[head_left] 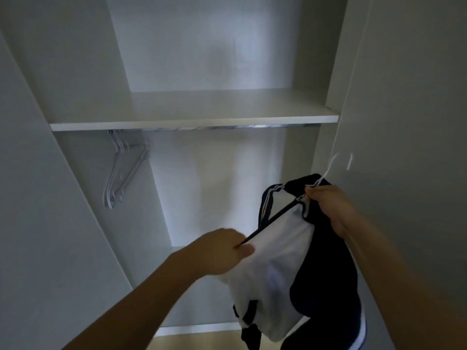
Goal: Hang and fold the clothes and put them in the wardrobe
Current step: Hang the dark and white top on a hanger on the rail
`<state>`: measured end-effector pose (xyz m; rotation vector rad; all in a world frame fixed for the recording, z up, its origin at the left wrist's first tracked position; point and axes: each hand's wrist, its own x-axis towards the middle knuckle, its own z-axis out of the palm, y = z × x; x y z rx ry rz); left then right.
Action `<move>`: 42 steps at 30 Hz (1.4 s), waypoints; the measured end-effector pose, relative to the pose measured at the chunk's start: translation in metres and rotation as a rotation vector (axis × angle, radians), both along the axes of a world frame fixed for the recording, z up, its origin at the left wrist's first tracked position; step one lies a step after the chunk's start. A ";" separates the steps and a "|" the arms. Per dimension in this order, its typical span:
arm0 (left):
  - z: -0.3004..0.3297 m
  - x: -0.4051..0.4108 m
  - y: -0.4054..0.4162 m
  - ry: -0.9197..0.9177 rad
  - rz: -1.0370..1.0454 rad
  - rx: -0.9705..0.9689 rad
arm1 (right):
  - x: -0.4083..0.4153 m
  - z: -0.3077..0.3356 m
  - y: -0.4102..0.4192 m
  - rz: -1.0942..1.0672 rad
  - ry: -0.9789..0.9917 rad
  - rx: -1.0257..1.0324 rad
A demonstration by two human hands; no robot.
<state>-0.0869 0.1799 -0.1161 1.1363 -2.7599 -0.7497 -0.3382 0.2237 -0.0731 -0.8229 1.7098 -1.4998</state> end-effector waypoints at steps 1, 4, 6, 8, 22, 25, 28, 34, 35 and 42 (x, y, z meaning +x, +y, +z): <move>-0.003 0.013 -0.001 -0.103 0.004 0.014 | -0.003 0.001 0.000 -0.019 0.057 -0.004; -0.005 0.026 -0.006 -0.386 0.023 -0.006 | 0.003 0.007 -0.001 0.108 0.175 -0.023; 0.001 0.003 -0.005 -0.251 0.062 -0.029 | 0.019 0.011 -0.005 0.268 0.256 -0.007; 0.011 -0.029 -0.001 0.081 0.136 -0.041 | 0.036 0.014 -0.009 0.374 0.377 0.028; 0.018 -0.013 0.006 0.186 0.067 -0.023 | 0.050 0.008 -0.007 0.274 0.559 -0.061; 0.021 -0.006 0.003 0.146 0.038 -0.137 | 0.039 0.025 0.004 0.545 0.549 0.104; 0.019 -0.006 0.003 0.251 0.125 -0.328 | 0.037 0.032 0.015 0.855 0.568 0.310; 0.009 -0.006 0.006 0.304 0.105 -0.504 | 0.030 0.011 0.004 0.471 0.325 0.028; 0.007 -0.006 0.009 0.276 0.083 -0.485 | 0.030 0.007 0.001 0.397 0.350 0.002; 0.008 -0.002 0.017 0.128 -0.023 -0.250 | 0.012 0.001 -0.002 0.159 0.068 -0.023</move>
